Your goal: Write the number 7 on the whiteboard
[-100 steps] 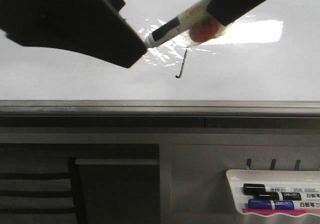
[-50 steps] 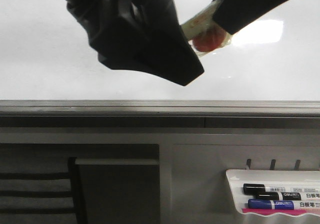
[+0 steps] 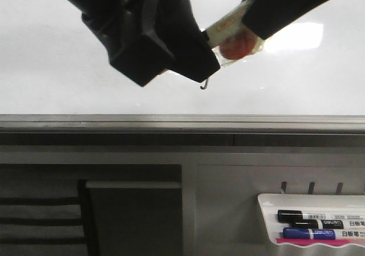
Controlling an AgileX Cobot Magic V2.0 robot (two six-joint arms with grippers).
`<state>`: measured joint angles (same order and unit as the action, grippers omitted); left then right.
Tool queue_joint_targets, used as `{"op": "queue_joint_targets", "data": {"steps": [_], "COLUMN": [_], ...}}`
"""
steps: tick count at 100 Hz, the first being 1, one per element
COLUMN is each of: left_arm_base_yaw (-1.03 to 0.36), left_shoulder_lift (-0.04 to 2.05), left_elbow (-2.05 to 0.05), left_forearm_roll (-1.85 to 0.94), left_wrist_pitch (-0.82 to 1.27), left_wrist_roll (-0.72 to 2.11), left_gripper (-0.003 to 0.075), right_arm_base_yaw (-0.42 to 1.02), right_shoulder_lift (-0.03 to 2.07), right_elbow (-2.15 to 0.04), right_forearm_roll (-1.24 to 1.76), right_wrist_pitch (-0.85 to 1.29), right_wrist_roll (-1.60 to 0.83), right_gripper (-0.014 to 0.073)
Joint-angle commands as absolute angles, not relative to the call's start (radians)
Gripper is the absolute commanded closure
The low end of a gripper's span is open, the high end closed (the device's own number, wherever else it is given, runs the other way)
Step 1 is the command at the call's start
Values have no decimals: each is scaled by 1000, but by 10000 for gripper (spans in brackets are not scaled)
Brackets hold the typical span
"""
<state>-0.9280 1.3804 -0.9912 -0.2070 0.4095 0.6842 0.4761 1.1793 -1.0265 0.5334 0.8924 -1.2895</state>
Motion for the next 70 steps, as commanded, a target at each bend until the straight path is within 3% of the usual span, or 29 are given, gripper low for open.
{"op": "queue_joint_targets", "data": {"steps": [1, 26, 37, 44, 61, 70], "left_arm_base_yaw": [-936, -936, -936, -936, -936, -924], "left_shoulder_lift": [1348, 1348, 1348, 1348, 1348, 1343], "left_elbow": [-1026, -1026, -1026, -1026, -1026, -1026], "left_forearm_roll": [-221, -221, -221, -221, -221, -217], "left_wrist_pitch": [347, 333, 333, 333, 333, 338], "left_wrist_roll": [678, 678, 676, 673, 672, 671], "left_gripper": [646, 741, 741, 741, 741, 741], "right_arm_base_yaw": [476, 476, 476, 476, 476, 468], "right_shoulder_lift": [1155, 1155, 1155, 1155, 1155, 1146], "right_elbow": [-1061, -1061, -1061, -1061, -1061, -1065], "right_forearm_roll": [583, 587, 587, 587, 587, 587], "right_wrist_pitch": [864, 892, 892, 892, 871, 867], "right_wrist_roll": [-1295, -1295, -1291, -1291, -1269, -1267], "right_gripper": [638, 637, 625, 553, 235, 174]}}
